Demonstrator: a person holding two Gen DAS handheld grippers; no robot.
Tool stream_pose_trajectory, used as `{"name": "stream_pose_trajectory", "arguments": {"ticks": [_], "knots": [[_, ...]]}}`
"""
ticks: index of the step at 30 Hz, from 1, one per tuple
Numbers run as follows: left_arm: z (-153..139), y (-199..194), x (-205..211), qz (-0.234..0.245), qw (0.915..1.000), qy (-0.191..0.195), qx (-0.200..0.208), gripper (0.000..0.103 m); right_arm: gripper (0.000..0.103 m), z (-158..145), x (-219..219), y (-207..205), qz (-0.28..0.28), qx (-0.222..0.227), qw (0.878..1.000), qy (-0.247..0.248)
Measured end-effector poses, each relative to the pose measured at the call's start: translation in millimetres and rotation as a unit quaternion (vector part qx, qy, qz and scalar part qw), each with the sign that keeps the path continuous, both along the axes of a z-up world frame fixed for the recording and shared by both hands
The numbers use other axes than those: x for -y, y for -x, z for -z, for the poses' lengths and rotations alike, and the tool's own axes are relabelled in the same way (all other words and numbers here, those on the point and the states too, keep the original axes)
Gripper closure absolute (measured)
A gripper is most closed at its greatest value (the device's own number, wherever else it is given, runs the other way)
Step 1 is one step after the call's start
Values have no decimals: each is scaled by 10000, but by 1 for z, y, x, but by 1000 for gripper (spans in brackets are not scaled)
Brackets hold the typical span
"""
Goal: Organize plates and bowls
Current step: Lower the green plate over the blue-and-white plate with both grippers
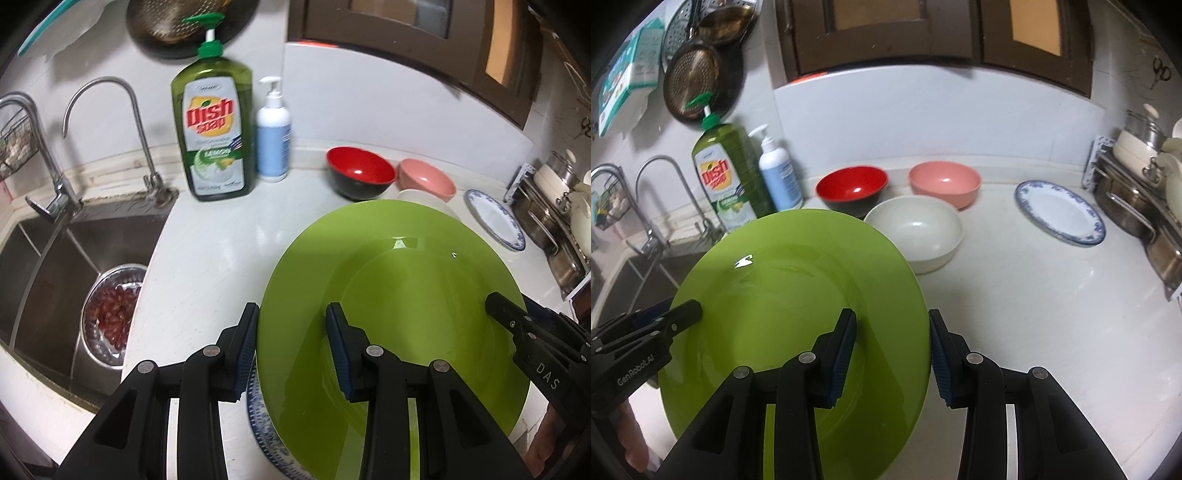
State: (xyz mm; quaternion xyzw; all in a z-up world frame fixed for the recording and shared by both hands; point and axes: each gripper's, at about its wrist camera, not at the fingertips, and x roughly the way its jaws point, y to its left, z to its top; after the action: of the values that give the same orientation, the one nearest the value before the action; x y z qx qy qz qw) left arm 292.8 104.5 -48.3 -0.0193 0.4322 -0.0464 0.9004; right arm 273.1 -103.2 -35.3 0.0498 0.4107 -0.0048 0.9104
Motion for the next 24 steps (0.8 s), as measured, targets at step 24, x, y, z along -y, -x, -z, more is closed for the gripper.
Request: {"name": "stream_pose_trajectory", "arguments": {"ticks": [24], "knots": [[59, 5, -11, -58, 9965, -159, -819, 66, 63, 55, -19, 0, -213, -855, 9961, -34]]}}
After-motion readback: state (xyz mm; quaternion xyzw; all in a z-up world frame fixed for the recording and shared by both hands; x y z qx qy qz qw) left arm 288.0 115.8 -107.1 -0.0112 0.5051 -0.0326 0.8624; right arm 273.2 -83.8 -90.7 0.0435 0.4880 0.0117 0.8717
